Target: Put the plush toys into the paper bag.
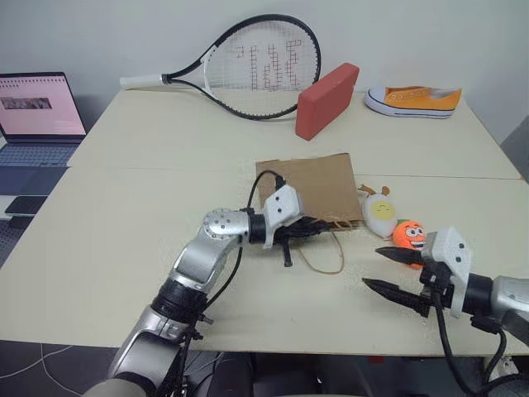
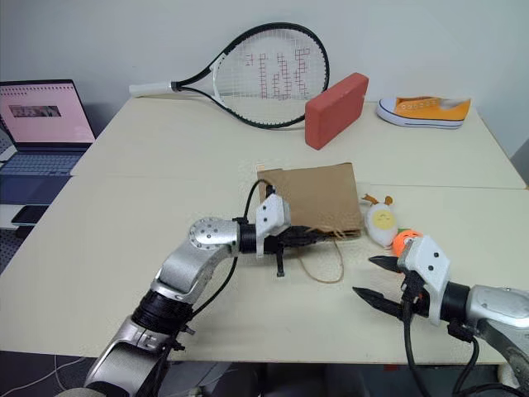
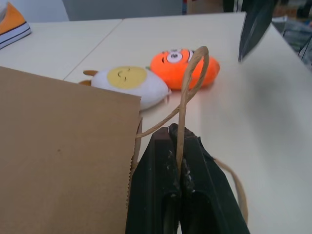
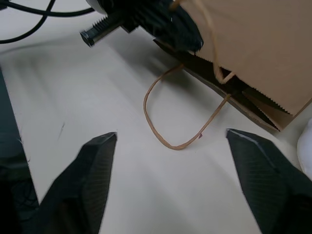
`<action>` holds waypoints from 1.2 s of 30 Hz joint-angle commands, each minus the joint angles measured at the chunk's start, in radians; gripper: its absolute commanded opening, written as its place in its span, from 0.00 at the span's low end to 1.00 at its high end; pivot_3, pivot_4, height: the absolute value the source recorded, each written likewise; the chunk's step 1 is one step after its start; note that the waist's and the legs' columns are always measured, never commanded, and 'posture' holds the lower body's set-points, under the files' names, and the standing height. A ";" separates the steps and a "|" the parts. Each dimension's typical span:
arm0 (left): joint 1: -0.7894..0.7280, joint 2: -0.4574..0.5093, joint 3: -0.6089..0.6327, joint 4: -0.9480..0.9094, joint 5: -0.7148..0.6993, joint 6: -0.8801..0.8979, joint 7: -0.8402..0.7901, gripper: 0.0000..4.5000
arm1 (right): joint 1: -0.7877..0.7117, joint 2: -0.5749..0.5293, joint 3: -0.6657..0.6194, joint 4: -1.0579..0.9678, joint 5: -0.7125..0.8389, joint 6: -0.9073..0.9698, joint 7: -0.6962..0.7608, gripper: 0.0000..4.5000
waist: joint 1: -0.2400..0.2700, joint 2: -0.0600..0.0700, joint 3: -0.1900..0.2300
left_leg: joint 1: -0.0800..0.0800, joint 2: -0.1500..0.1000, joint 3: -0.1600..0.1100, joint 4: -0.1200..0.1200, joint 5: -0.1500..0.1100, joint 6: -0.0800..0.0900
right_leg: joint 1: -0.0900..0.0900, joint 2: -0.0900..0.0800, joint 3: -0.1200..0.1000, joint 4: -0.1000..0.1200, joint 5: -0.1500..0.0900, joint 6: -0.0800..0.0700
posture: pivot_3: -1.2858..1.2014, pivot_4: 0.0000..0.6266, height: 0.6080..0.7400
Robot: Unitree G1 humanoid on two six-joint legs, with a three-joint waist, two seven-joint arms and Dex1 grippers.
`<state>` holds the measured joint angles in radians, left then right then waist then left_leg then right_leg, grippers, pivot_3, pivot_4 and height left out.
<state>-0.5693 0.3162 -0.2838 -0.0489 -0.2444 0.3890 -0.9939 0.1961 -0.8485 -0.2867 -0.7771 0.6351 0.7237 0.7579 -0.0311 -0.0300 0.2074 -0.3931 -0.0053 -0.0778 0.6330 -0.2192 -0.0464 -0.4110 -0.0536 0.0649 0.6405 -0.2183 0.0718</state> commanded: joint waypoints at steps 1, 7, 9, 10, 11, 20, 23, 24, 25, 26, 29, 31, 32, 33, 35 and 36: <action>-0.042 -0.002 0.056 -0.066 -0.089 0.148 0.023 0.00 | -0.044 0.041 0.062 0.016 -0.046 -0.041 -0.048 0.47 | -0.001 0.000 0.000 | 0.000 0.000 0.000 0.000 0.000 0.000 | 0.000 0.000 0.000 0.000 0.000 0.000 | 0.52 0.24 1.00; -0.094 -0.028 0.123 -0.090 -0.196 0.333 0.091 0.00 | -0.223 0.187 0.265 0.114 -0.162 -0.038 -0.186 0.00 | -0.002 0.000 0.000 | 0.000 0.000 -0.001 0.001 0.000 0.000 | 0.000 0.001 -0.001 0.001 0.000 0.000 | 0.52 0.24 1.00; -0.101 -0.034 0.134 -0.095 -0.220 0.368 0.108 0.00 | -0.273 0.237 0.311 0.156 -0.206 -0.044 -0.232 0.00 | -0.003 0.000 0.000 | 0.000 0.000 -0.001 0.001 0.000 0.000 | 0.000 0.001 -0.001 0.001 0.000 0.000 | 0.52 0.24 1.00; -0.103 -0.037 0.135 -0.100 -0.227 0.382 0.116 0.00 | -0.294 0.265 0.336 0.183 -0.235 -0.059 -0.255 0.00 | -0.002 0.000 0.000 | 0.000 0.000 -0.001 0.001 0.000 0.000 | 0.000 0.001 -0.001 0.001 0.000 0.000 | 0.52 0.24 1.00; -0.103 -0.037 0.133 -0.103 -0.226 0.389 0.126 0.00 | -0.313 0.292 0.359 0.212 -0.265 -0.079 -0.275 0.00 | -0.001 0.000 0.000 | 0.000 0.000 -0.002 0.001 0.000 0.000 | 0.000 0.001 -0.001 0.001 0.001 0.001 | 0.52 0.24 1.00; -0.124 -0.064 0.164 -0.092 -0.282 0.464 0.191 0.00 | -0.407 0.471 0.517 0.456 -0.507 -0.287 -0.397 0.00 | -0.002 0.000 0.000 | -0.001 0.000 -0.003 0.000 0.000 0.000 | -0.001 0.001 -0.003 0.002 0.001 0.002 | 0.52 0.24 1.00; -0.135 -0.071 0.183 -0.086 -0.301 0.486 0.215 0.00 | -0.425 0.535 0.530 0.550 -0.577 -0.367 -0.462 0.00 | -0.002 0.000 0.000 | -0.001 0.000 -0.003 0.000 0.000 0.000 | -0.001 0.001 -0.003 0.002 0.001 0.002 | 0.52 0.24 1.00; -0.135 -0.071 0.188 -0.086 -0.306 0.493 0.220 0.00 | -0.431 0.554 0.531 0.581 -0.597 -0.392 -0.481 0.00 | -0.002 0.000 0.000 | -0.001 0.000 -0.003 0.000 0.000 0.000 | -0.001 0.001 -0.003 0.002 0.001 0.002 | 0.52 0.24 1.00; -0.134 -0.073 0.194 -0.090 -0.313 0.505 0.228 0.00 | -0.435 0.568 0.533 0.611 -0.620 -0.417 -0.501 0.00 | -0.003 0.000 0.000 | -0.001 0.000 -0.003 0.000 0.000 0.000 | -0.001 0.001 -0.002 0.002 0.001 0.002 | 0.52 0.24 1.00; -0.133 -0.071 0.197 -0.095 -0.319 0.513 0.232 0.00 | -0.438 0.578 0.535 0.638 -0.637 -0.437 -0.512 0.00 | -0.003 0.000 0.000 | 0.000 0.000 -0.003 0.000 0.000 0.000 | -0.001 0.001 -0.002 0.002 0.001 0.002 | 0.52 0.24 1.00; -0.139 -0.077 0.216 -0.094 -0.339 0.537 0.257 0.00 | -0.436 0.613 0.535 0.703 -0.658 -0.463 -0.529 0.00 | -0.003 0.000 0.000 | -0.001 0.000 -0.003 0.000 0.000 0.000 | -0.001 0.001 -0.003 0.002 0.001 0.002 | 0.52 0.24 1.00; -0.149 -0.079 0.227 -0.090 -0.347 0.547 0.271 0.00 | -0.434 0.625 0.539 0.729 -0.673 -0.471 -0.529 0.00 | -0.003 0.000 0.000 | -0.001 0.000 -0.003 0.000 0.000 0.000 | -0.001 0.001 -0.002 0.002 0.001 0.002 | 0.52 0.24 1.00; -0.154 -0.080 0.231 -0.089 -0.349 0.549 0.277 0.00 | -0.431 0.633 0.537 0.736 -0.674 -0.470 -0.528 0.00 | -0.003 0.000 0.000 | 0.000 0.000 -0.003 0.000 0.000 0.000 | -0.001 0.001 -0.002 0.002 0.001 0.002 | 0.52 0.24 1.00; -0.163 -0.077 0.236 -0.084 -0.348 0.546 0.282 0.00 | -0.429 0.640 0.539 0.742 -0.675 -0.465 -0.527 0.00 | -0.003 0.000 0.000 | 0.000 0.000 -0.003 0.000 0.000 0.000 | -0.001 0.001 -0.002 0.002 0.001 0.002 | 0.52 0.24 1.00; -0.186 -0.076 0.249 -0.070 -0.347 0.533 0.293 0.00 | -0.424 0.651 0.542 0.751 -0.679 -0.458 -0.523 0.00 | -0.004 0.000 0.000 | 0.000 0.000 -0.003 0.000 0.000 0.000 | -0.001 0.001 -0.003 0.003 0.001 0.002 | 0.52 0.24 1.00; -0.201 -0.075 0.258 -0.064 -0.348 0.524 0.297 0.00 | -0.421 0.654 0.544 0.754 -0.682 -0.453 -0.519 0.00 | -0.005 0.000 -0.001 | 0.001 0.000 -0.003 0.000 0.000 0.000 | 0.000 0.001 -0.002 0.003 0.001 0.002 | 0.52 0.24 1.00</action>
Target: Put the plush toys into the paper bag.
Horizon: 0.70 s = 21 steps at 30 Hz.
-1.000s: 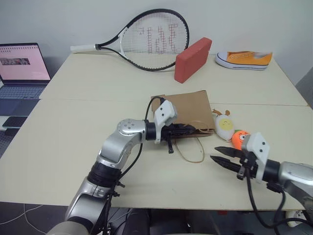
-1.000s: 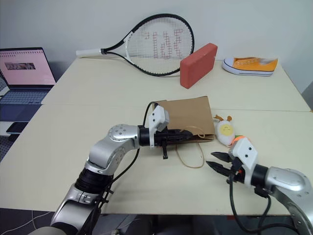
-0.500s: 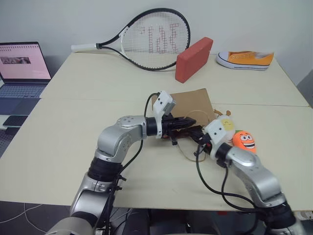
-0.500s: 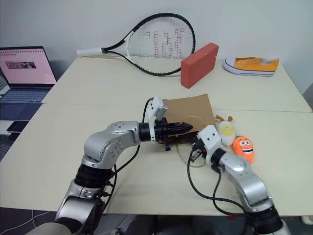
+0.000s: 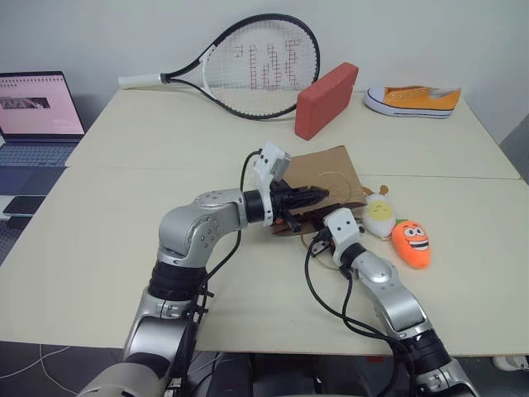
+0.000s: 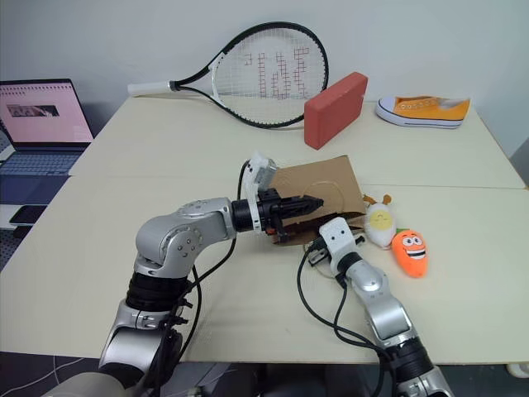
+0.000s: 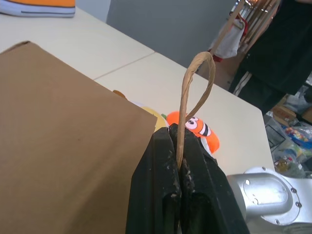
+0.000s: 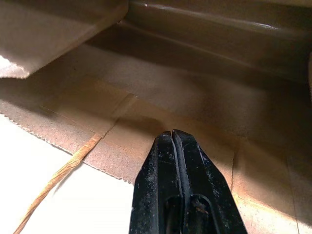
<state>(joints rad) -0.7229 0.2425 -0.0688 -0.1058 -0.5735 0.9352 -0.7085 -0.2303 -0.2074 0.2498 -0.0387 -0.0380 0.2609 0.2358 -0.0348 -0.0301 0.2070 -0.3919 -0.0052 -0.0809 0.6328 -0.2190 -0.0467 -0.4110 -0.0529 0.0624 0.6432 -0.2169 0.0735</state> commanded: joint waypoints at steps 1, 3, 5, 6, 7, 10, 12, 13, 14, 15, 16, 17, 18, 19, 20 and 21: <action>-0.064 0.000 0.052 -0.002 -0.020 -0.032 0.015 0.00 | 0.009 0.017 0.009 0.016 -0.011 0.014 0.006 0.00 | -0.002 0.000 0.000 | 0.001 0.000 0.000 0.000 0.000 0.000 | 0.001 0.000 0.000 0.000 0.000 0.000 | 0.52 0.24 1.00; -0.095 0.006 0.063 0.007 -0.015 -0.055 0.014 0.00 | 0.014 0.026 0.009 0.017 -0.013 0.027 0.012 0.00 | -0.004 0.000 0.000 | 0.002 0.000 0.000 0.000 0.000 0.000 | 0.001 0.000 0.000 0.000 0.000 0.000 | 0.52 0.24 1.00; -0.137 0.017 0.071 0.023 0.000 -0.087 0.013 0.00 | 0.019 0.029 0.011 0.017 -0.016 0.037 0.020 0.00 | -0.006 0.000 -0.001 | 0.002 0.000 0.000 0.000 0.000 0.000 | 0.001 0.000 0.000 0.000 0.000 0.000 | 0.52 0.24 1.00; -0.164 0.023 0.078 0.036 0.005 -0.104 0.015 0.00 | 0.020 0.030 0.011 0.017 -0.017 0.043 0.023 0.00 | -0.007 0.000 -0.001 | 0.002 0.000 0.000 0.000 0.000 0.000 | 0.001 0.000 0.000 0.000 0.000 0.000 | 0.52 0.24 1.00; -0.193 0.033 0.080 0.050 0.017 -0.130 0.012 0.00 | 0.021 0.031 0.010 0.018 -0.018 0.047 0.027 0.00 | -0.007 -0.001 -0.001 | 0.002 0.000 0.000 0.000 0.000 0.000 | 0.001 0.000 0.000 0.000 0.000 0.000 | 0.52 0.24 1.00; -0.254 0.050 0.084 0.086 0.036 -0.181 0.008 0.00 | 0.020 0.032 0.008 0.019 -0.020 0.055 0.034 0.00 | -0.009 -0.001 -0.001 | 0.002 0.000 0.000 -0.001 0.000 0.000 | 0.001 0.001 0.000 0.000 0.000 0.000 | 0.52 0.24 1.00; -0.290 0.068 0.075 0.105 0.063 -0.232 -0.002 0.00 | 0.019 0.031 0.009 0.020 -0.021 0.059 0.042 0.00 | -0.010 -0.002 -0.003 | 0.002 0.000 0.000 -0.002 0.000 0.000 | 0.001 0.000 0.000 0.000 0.000 0.000 | 0.52 0.24 1.00; -0.305 0.074 0.074 0.114 0.075 -0.253 -0.003 0.00 | 0.018 0.030 0.009 0.019 -0.022 0.061 0.047 0.00 | -0.010 -0.002 -0.003 | 0.002 0.000 0.000 -0.002 0.000 0.000 | 0.001 0.001 0.000 -0.001 0.000 0.000 | 0.52 0.24 1.00; -0.319 0.080 0.072 0.121 0.088 -0.276 -0.005 0.00 | 0.017 0.029 0.010 0.019 -0.023 0.063 0.051 0.00 | -0.012 -0.002 -0.003 | 0.002 0.000 0.000 -0.003 0.000 0.000 | 0.001 0.001 0.000 -0.001 0.000 0.000 | 0.52 0.24 1.00; -0.328 0.086 0.069 0.126 0.104 -0.298 -0.005 0.00 | 0.017 0.029 0.010 0.018 -0.022 0.064 0.054 0.00 | -0.013 -0.002 -0.003 | 0.003 0.000 0.000 -0.003 0.000 0.000 | 0.001 0.001 0.000 0.000 0.000 0.000 | 0.52 0.24 1.00; -0.334 0.091 0.065 0.129 0.116 -0.315 -0.007 0.00 | 0.018 0.029 0.009 0.017 -0.022 0.065 0.056 0.00 | -0.013 -0.002 -0.003 | 0.003 0.000 0.000 -0.003 0.000 0.000 | 0.001 0.001 0.000 0.000 0.000 0.000 | 0.52 0.24 1.00; -0.337 0.094 0.064 0.130 0.123 -0.326 -0.008 0.00 | 0.018 0.029 0.009 0.017 -0.022 0.066 0.059 0.00 | -0.014 -0.002 -0.003 | 0.003 0.000 0.000 -0.003 0.000 0.000 | 0.001 0.000 0.000 -0.001 0.000 0.000 | 0.52 0.24 1.00; -0.339 0.096 0.065 0.130 0.127 -0.333 -0.008 0.00 | 0.018 0.028 0.009 0.016 -0.022 0.066 0.063 0.00 | -0.015 -0.002 -0.003 | 0.002 0.000 0.000 -0.003 0.000 0.000 | 0.001 0.001 0.000 -0.001 0.000 0.000 | 0.52 0.24 1.00; -0.339 0.100 0.061 0.129 0.135 -0.342 -0.010 0.00 | 0.017 0.028 0.009 0.016 -0.022 0.066 0.067 0.00 | -0.015 -0.002 -0.003 | 0.002 0.000 0.000 -0.003 0.000 0.000 | 0.001 0.001 0.000 -0.001 0.000 0.000 | 0.52 0.24 1.00; -0.335 0.106 0.054 0.125 0.145 -0.352 -0.015 0.00 | 0.016 0.027 0.009 0.016 -0.022 0.067 0.070 0.00 | -0.016 -0.002 -0.003 | 0.002 0.000 0.000 -0.003 0.000 0.000 | 0.001 0.001 0.000 -0.001 0.000 0.000 | 0.52 0.24 1.00; -0.330 0.112 0.045 0.120 0.158 -0.364 -0.018 0.00 | 0.016 0.026 0.009 0.015 -0.022 0.068 0.074 0.00 | -0.016 -0.002 -0.003 | 0.002 0.000 0.000 -0.003 0.000 0.000 | 0.001 0.001 0.000 -0.001 0.000 0.000 | 0.52 0.24 1.00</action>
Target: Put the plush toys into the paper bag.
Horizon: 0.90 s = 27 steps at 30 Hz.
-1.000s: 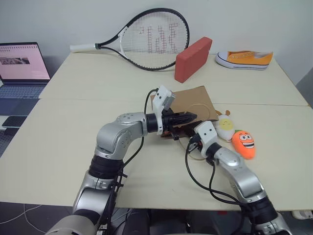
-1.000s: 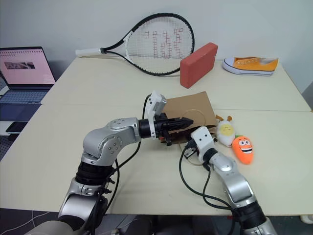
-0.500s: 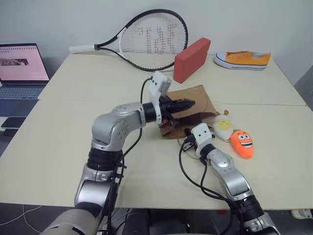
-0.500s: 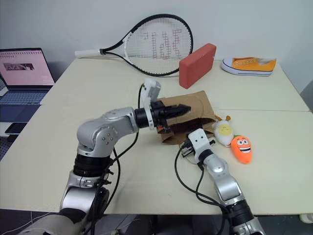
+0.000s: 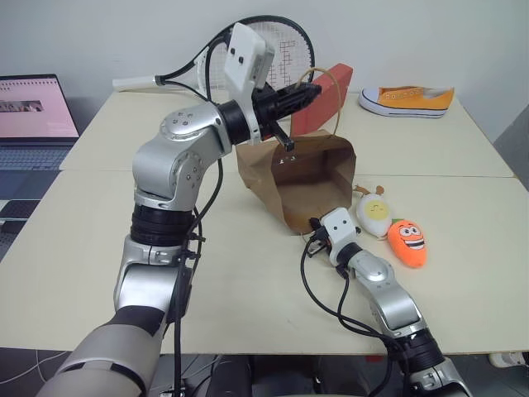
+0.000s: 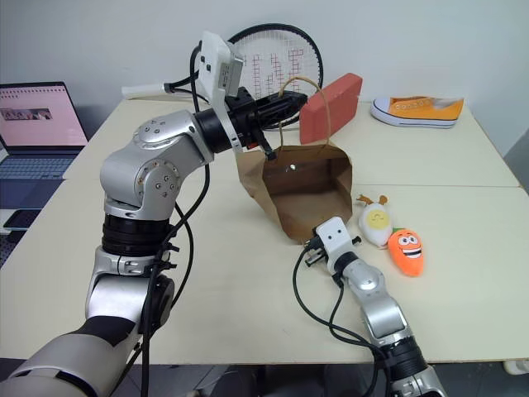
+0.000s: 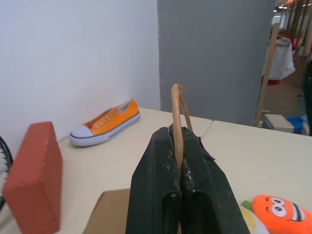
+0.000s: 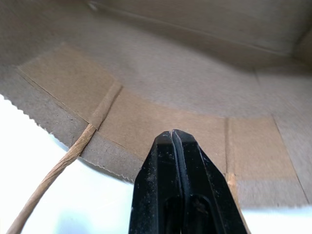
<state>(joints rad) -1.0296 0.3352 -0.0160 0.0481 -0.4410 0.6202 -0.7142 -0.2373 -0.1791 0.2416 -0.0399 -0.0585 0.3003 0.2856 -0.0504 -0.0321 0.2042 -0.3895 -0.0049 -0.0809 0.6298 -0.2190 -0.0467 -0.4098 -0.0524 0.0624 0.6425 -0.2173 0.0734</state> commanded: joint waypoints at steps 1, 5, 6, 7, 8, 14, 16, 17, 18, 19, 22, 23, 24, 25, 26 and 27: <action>-0.016 0.024 -0.017 -0.040 0.039 -0.061 -0.013 0.00 | 0.022 -0.004 0.018 0.016 -0.002 0.029 0.029 0.00 | 0.000 0.000 0.000 | 0.000 0.000 0.000 0.000 0.000 0.000 | 0.000 0.000 0.000 0.000 0.000 0.000 | 0.52 0.24 1.00; -0.002 0.028 -0.031 -0.065 0.061 -0.088 -0.013 0.00 | 0.016 -0.008 0.020 0.016 -0.002 0.033 0.045 0.00 | -0.001 0.000 0.000 | 0.000 0.000 0.000 0.000 0.000 0.000 | 0.000 0.000 0.000 0.000 0.000 0.000 | 0.52 0.24 1.00; -0.002 0.027 -0.030 -0.069 0.060 -0.086 -0.012 0.00 | 0.014 -0.009 0.020 0.015 -0.002 0.035 0.047 0.00 | -0.001 0.000 0.000 | 0.000 0.000 0.000 0.000 0.000 0.000 | 0.000 0.000 0.000 0.000 0.000 0.000 | 0.52 0.24 1.00; 0.002 0.027 -0.029 -0.076 0.058 -0.083 -0.012 0.00 | 0.012 -0.009 0.020 0.015 -0.002 0.037 0.050 0.00 | -0.001 0.000 0.000 | 0.000 0.000 0.000 0.000 0.000 0.000 | 0.000 0.000 0.000 0.000 0.000 0.000 | 0.52 0.24 1.00; 0.008 0.028 -0.030 -0.083 0.056 -0.078 -0.014 0.00 | 0.009 -0.009 0.020 0.015 -0.001 0.039 0.052 0.00 | -0.001 0.000 0.000 | 0.000 0.000 0.000 0.000 0.000 0.000 | 0.000 0.000 0.000 0.000 0.000 0.000 | 0.52 0.24 1.00; 0.090 0.015 -0.045 -0.169 0.021 -0.008 -0.009 0.00 | -0.015 -0.010 0.009 -0.002 0.009 0.056 0.073 0.00 | -0.005 0.000 0.000 | 0.000 0.000 0.000 0.000 0.000 0.000 | 0.000 0.000 0.000 0.001 0.000 0.000 | 0.52 0.24 1.00; 0.108 0.011 -0.046 -0.194 0.007 0.018 -0.007 0.00 | -0.020 -0.016 0.005 -0.014 0.011 0.060 0.082 0.00 | -0.005 0.000 0.000 | 0.000 0.000 0.000 0.000 0.000 0.000 | 0.000 0.000 0.000 0.001 0.000 0.000 | 0.52 0.24 1.00; 0.126 0.004 -0.048 -0.215 -0.009 0.045 -0.001 0.00 | -0.025 -0.025 -0.004 -0.035 0.016 0.062 0.092 0.00 | -0.005 0.000 0.000 | 0.000 0.000 0.000 0.000 0.000 0.000 | 0.000 0.000 0.000 0.001 0.000 0.000 | 0.52 0.24 1.00; 0.143 0.004 -0.061 -0.236 -0.012 0.057 -0.003 0.00 | -0.029 -0.034 -0.012 -0.055 0.024 0.066 0.105 0.00 | -0.005 0.000 0.000 | 0.000 0.000 0.000 0.000 0.000 0.000 | 0.000 0.000 0.000 0.001 0.000 0.000 | 0.52 0.24 1.00; 0.157 0.003 -0.071 -0.253 -0.015 0.066 -0.004 0.00 | -0.031 -0.042 -0.018 -0.075 0.035 0.071 0.121 0.00 | -0.005 0.000 0.000 | 0.000 0.000 0.000 0.000 0.000 0.000 | 0.000 0.000 0.000 0.000 0.000 0.000 | 0.52 0.24 1.00; 0.181 -0.008 -0.075 -0.276 -0.034 0.094 0.006 0.00 | -0.026 -0.068 -0.041 -0.153 0.068 0.110 0.158 0.00 | -0.005 0.000 0.000 | -0.001 0.000 0.000 0.000 0.000 0.000 | -0.001 0.000 0.000 0.001 0.000 0.000 | 0.52 0.24 1.00; 0.188 -0.010 -0.077 -0.283 -0.040 0.102 0.008 0.00 | -0.021 -0.078 -0.050 -0.187 0.087 0.129 0.175 0.00 | -0.004 0.000 0.000 | -0.001 0.000 0.000 0.000 0.000 0.000 | -0.001 0.000 0.000 0.001 0.000 0.000 | 0.52 0.24 1.00; 0.197 -0.011 -0.081 -0.290 -0.042 0.107 0.007 0.00 | -0.015 -0.095 -0.059 -0.231 0.103 0.159 0.193 0.00 | -0.004 0.000 0.000 | -0.001 0.000 0.000 0.000 0.000 0.000 | -0.001 0.000 0.000 0.000 0.000 0.000 | 0.52 0.24 1.00; 0.203 -0.010 -0.085 -0.296 -0.043 0.110 0.007 0.00 | -0.011 -0.107 -0.063 -0.260 0.113 0.180 0.205 0.00 | -0.003 0.000 0.000 | -0.001 0.000 0.000 0.000 0.000 0.000 | -0.001 0.000 0.000 0.000 0.000 0.000 | 0.52 0.24 1.00; 0.208 -0.010 -0.087 -0.300 -0.044 0.114 0.009 0.00 | -0.007 -0.121 -0.069 -0.290 0.125 0.200 0.214 0.00 | -0.004 0.000 0.000 | -0.001 0.000 0.000 0.000 0.000 0.000 | -0.001 0.000 0.000 0.000 0.000 0.000 | 0.52 0.24 1.00; 0.212 -0.010 -0.089 -0.303 -0.045 0.117 0.010 0.00 | -0.004 -0.132 -0.076 -0.318 0.137 0.221 0.221 0.00 | -0.003 0.000 0.000 | -0.001 0.000 0.000 0.000 0.000 0.000 | -0.001 0.000 0.000 0.000 0.000 0.000 | 0.52 0.24 1.00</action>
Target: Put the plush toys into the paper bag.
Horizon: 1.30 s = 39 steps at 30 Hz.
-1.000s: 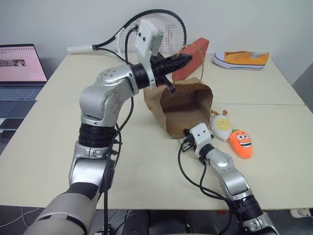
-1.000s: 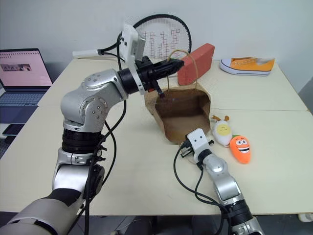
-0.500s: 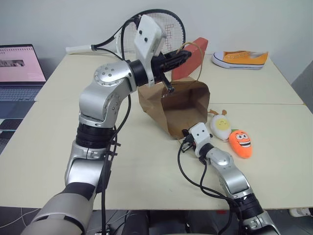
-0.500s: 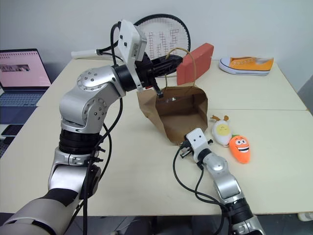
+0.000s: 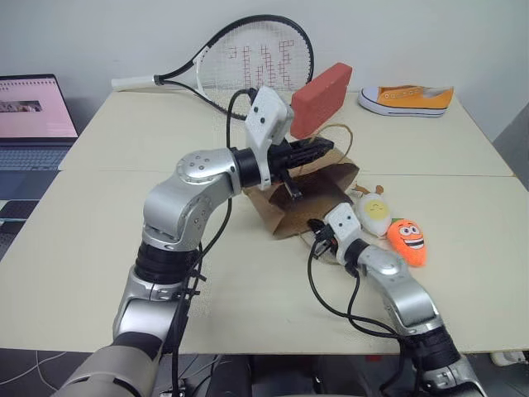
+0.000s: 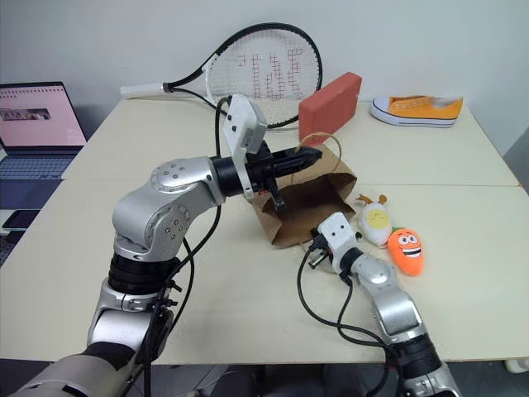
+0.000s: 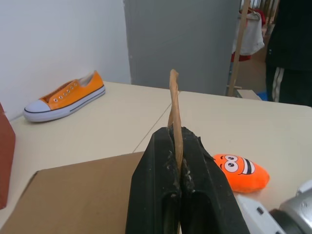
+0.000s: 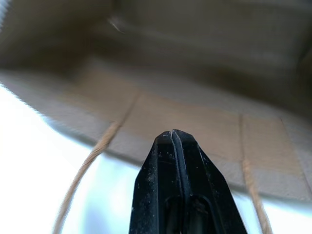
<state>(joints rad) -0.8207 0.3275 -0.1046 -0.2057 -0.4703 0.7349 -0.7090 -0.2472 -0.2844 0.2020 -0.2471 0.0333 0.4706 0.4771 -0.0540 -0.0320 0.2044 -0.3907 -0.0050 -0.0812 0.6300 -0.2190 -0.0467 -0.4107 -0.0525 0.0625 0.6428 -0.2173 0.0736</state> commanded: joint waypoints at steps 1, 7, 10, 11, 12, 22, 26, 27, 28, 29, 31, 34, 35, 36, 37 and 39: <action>0.008 -0.004 -0.001 -0.052 -0.017 0.003 0.005 0.00 | 0.012 -0.052 -0.059 -0.169 0.073 0.089 0.047 0.00 | 0.000 0.000 0.000 | 0.000 0.000 0.000 0.000 0.000 0.000 | 0.000 0.000 0.000 0.000 0.000 0.000 | 0.52 0.24 1.00; 0.028 -0.011 -0.011 -0.072 -0.029 0.012 0.005 0.00 | 0.013 -0.170 -0.267 -0.378 0.256 0.300 0.092 0.14 | 0.005 0.000 0.000 | -0.001 0.000 0.000 0.000 0.000 0.000 | 0.000 0.000 0.000 0.000 0.000 0.000 | 0.52 0.24 1.00; 0.040 -0.007 -0.015 -0.079 -0.030 0.012 -0.002 0.00 | 0.014 -0.247 -0.342 -0.394 0.277 0.336 0.099 0.37 | 0.006 0.000 0.000 | -0.001 0.000 0.000 0.000 0.000 0.000 | 0.000 0.000 0.000 -0.001 0.000 0.000 | 0.52 0.24 1.00; 0.045 -0.004 -0.017 -0.078 -0.028 0.008 -0.005 0.00 | 0.017 -0.283 -0.356 -0.392 0.271 0.339 0.103 0.44 | 0.006 0.000 0.000 | -0.001 0.000 0.000 0.000 0.000 0.000 | 0.000 0.000 0.000 -0.001 0.000 0.000 | 0.52 0.24 1.00; 0.048 -0.001 -0.017 -0.077 -0.026 0.006 -0.007 0.00 | 0.025 -0.322 -0.355 -0.390 0.258 0.335 0.110 0.52 | 0.006 0.000 0.000 | -0.001 0.000 0.000 0.000 0.000 0.000 | 0.000 0.000 0.000 -0.001 0.000 0.000 | 0.52 0.24 1.00; 0.062 0.008 -0.012 -0.086 -0.028 0.004 -0.008 0.00 | 0.090 -0.523 -0.158 -0.276 0.023 0.152 0.100 0.76 | 0.006 0.000 0.000 | -0.002 0.000 0.001 0.000 0.000 0.000 | -0.001 0.000 0.001 -0.002 -0.001 0.000 | 0.52 0.24 1.00; 0.073 0.007 -0.015 -0.101 -0.032 0.007 -0.005 0.00 | 0.059 -0.536 -0.082 -0.189 -0.067 0.111 0.095 0.76 | 0.006 0.000 0.000 | -0.002 0.000 0.001 0.001 0.000 0.000 | -0.001 0.000 0.000 -0.002 0.000 0.000 | 0.52 0.24 1.00; 0.075 0.007 -0.015 -0.104 -0.032 0.007 -0.005 0.00 | 0.047 -0.531 -0.069 -0.165 -0.086 0.107 0.087 0.76 | 0.007 0.000 0.000 | -0.002 0.000 0.001 0.001 0.000 0.000 | -0.001 0.000 0.000 -0.002 0.000 0.000 | 0.52 0.24 1.00; 0.077 0.007 -0.016 -0.107 -0.032 0.008 -0.005 0.00 | 0.036 -0.531 -0.055 -0.142 -0.107 0.098 0.084 0.73 | 0.007 0.000 0.000 | -0.002 0.000 0.001 0.001 0.000 0.000 | -0.001 0.000 0.000 -0.002 0.000 0.000 | 0.52 0.24 1.00; 0.079 0.007 -0.016 -0.110 -0.033 0.009 -0.005 0.00 | 0.026 -0.527 -0.043 -0.117 -0.129 0.090 0.075 0.68 | 0.007 0.000 0.000 | -0.002 0.000 0.001 0.001 0.000 0.000 | -0.001 0.000 0.000 -0.002 0.000 0.000 | 0.52 0.24 1.00; 0.081 0.008 -0.016 -0.113 -0.034 0.009 -0.004 0.00 | 0.012 -0.524 -0.027 -0.081 -0.161 0.068 0.068 0.56 | 0.007 0.000 0.000 | -0.002 0.000 0.001 0.001 0.000 0.000 | -0.001 0.000 0.000 -0.002 0.000 0.000 | 0.52 0.24 1.00; 0.082 0.008 -0.014 -0.116 -0.036 0.011 -0.002 0.00 | 0.005 -0.512 -0.029 -0.059 -0.179 0.051 0.068 0.33 | 0.007 0.000 0.000 | -0.002 0.000 0.001 0.001 0.000 0.000 | -0.001 0.000 0.000 -0.002 0.000 0.000 | 0.52 0.24 1.00; 0.083 0.008 -0.014 -0.117 -0.036 0.011 -0.002 0.00 | 0.003 -0.508 -0.035 -0.055 -0.182 0.045 0.067 0.24 | 0.007 0.000 0.000 | -0.002 0.000 0.001 0.001 0.000 0.000 | -0.001 0.000 0.000 -0.002 0.000 0.000 | 0.52 0.24 1.00; 0.083 0.008 -0.013 -0.118 -0.037 0.012 -0.001 0.00 | 0.002 -0.505 -0.043 -0.053 -0.183 0.039 0.067 0.16 | 0.007 0.000 0.000 | -0.002 0.000 0.001 0.001 0.000 0.000 | -0.001 0.000 0.000 -0.002 0.000 0.000 | 0.52 0.24 1.00; 0.084 0.009 -0.013 -0.119 -0.037 0.012 -0.001 0.00 | 0.001 -0.501 -0.051 -0.053 -0.183 0.032 0.067 0.08 | 0.007 0.000 0.000 | -0.002 0.000 0.001 0.001 0.000 0.000 | -0.001 0.000 0.000 -0.002 0.000 0.000 | 0.52 0.24 1.00; 0.086 0.012 -0.014 -0.121 -0.036 0.009 -0.005 0.00 | -0.009 -0.487 -0.087 -0.064 -0.165 0.023 0.061 0.01 | 0.007 0.000 0.000 | -0.002 0.000 0.001 0.001 0.000 0.000 | -0.001 0.000 0.000 -0.002 0.000 0.000 | 0.52 0.24 1.00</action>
<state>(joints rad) -0.7331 0.3338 -0.1238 -0.2835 -0.4923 0.7560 -0.7103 -0.2331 -0.7756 0.1699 -0.2964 -0.1359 0.5109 0.5459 -0.0470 -0.0323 0.2048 -0.3925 -0.0053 -0.0803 0.6308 -0.2190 -0.0467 -0.4114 -0.0528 0.0630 0.6414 -0.2174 0.0739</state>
